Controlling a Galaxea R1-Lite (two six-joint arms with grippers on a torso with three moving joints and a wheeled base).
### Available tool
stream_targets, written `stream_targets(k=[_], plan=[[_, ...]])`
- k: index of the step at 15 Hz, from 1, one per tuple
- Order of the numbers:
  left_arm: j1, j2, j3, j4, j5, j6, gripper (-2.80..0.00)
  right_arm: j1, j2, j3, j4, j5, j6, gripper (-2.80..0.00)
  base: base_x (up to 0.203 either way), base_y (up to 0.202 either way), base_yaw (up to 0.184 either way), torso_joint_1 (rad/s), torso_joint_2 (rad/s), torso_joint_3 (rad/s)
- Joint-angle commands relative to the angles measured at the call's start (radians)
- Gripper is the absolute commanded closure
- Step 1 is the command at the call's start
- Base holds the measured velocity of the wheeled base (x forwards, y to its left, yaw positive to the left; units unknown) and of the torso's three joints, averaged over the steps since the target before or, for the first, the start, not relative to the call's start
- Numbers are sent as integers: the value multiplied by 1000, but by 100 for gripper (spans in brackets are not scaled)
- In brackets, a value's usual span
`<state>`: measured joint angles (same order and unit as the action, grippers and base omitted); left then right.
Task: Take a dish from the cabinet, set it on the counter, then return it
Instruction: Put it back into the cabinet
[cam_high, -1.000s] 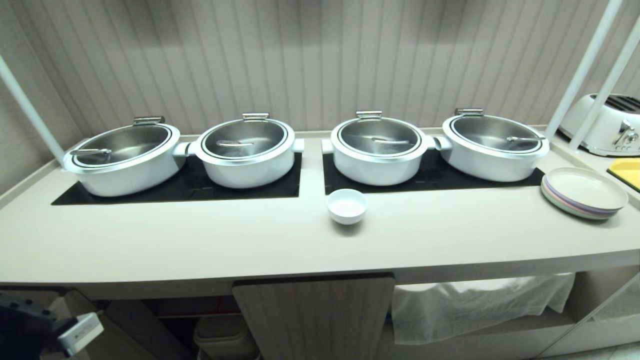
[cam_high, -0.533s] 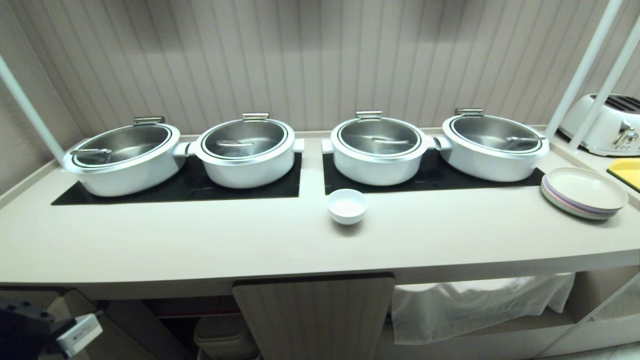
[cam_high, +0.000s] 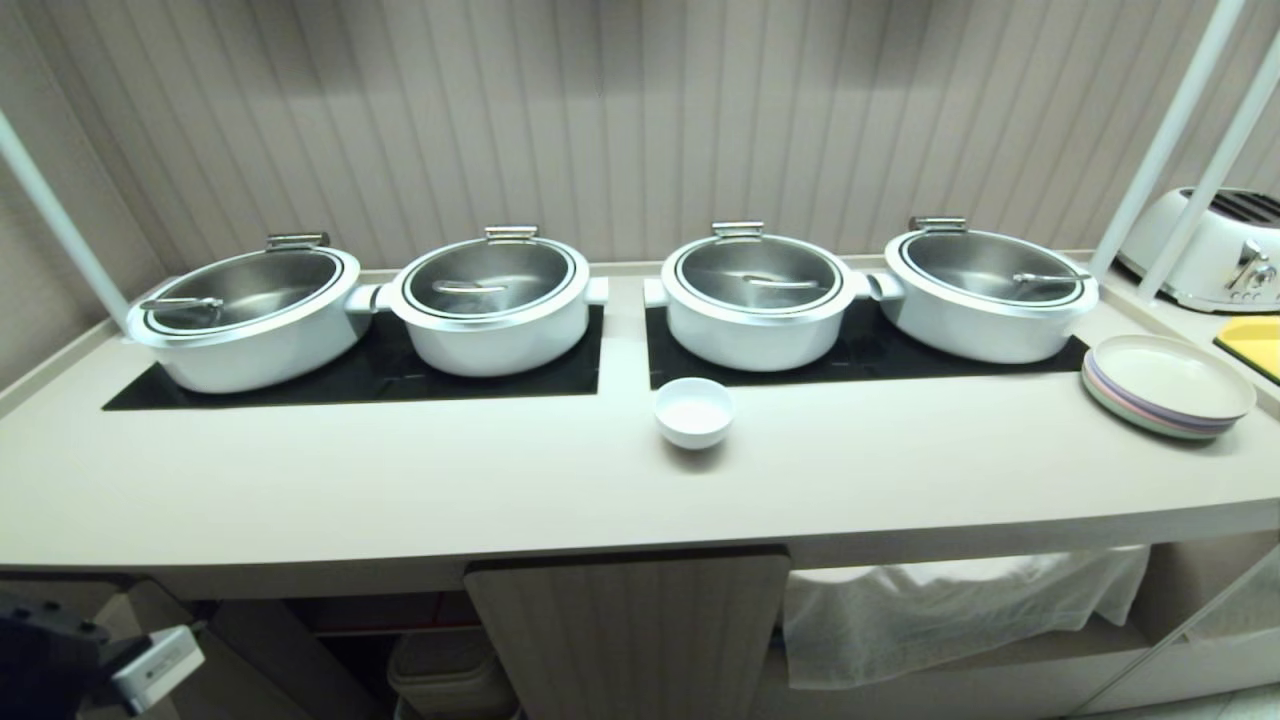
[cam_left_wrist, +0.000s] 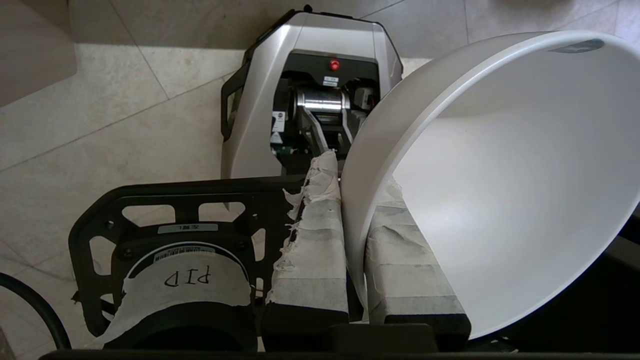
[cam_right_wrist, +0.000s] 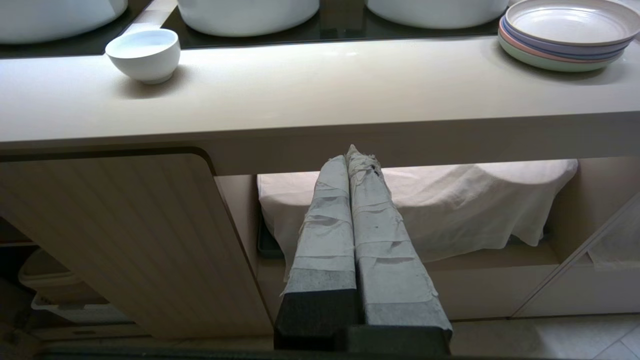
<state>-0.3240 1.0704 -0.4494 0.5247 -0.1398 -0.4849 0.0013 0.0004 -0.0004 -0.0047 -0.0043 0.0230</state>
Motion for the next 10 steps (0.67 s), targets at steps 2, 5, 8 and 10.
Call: stream_targets(k=[2, 5, 8, 10], plan=[[3, 2, 1, 3, 3, -4, 0, 0, 1, -1, 0, 0, 0, 0, 0, 0, 0, 0, 0, 0], [3, 2, 0, 3, 2, -3, 0, 0, 0, 0, -1, 0, 0, 0, 0, 0, 0, 0, 0, 0], [3, 2, 1, 3, 2, -4, 0, 0, 0, 0, 0, 0, 0, 0, 0, 0, 0, 0, 0, 0], [5, 2, 1, 3, 3, -4, 0, 0, 1, 0, 0, 0, 0, 0, 0, 0, 0, 0, 0, 0]])
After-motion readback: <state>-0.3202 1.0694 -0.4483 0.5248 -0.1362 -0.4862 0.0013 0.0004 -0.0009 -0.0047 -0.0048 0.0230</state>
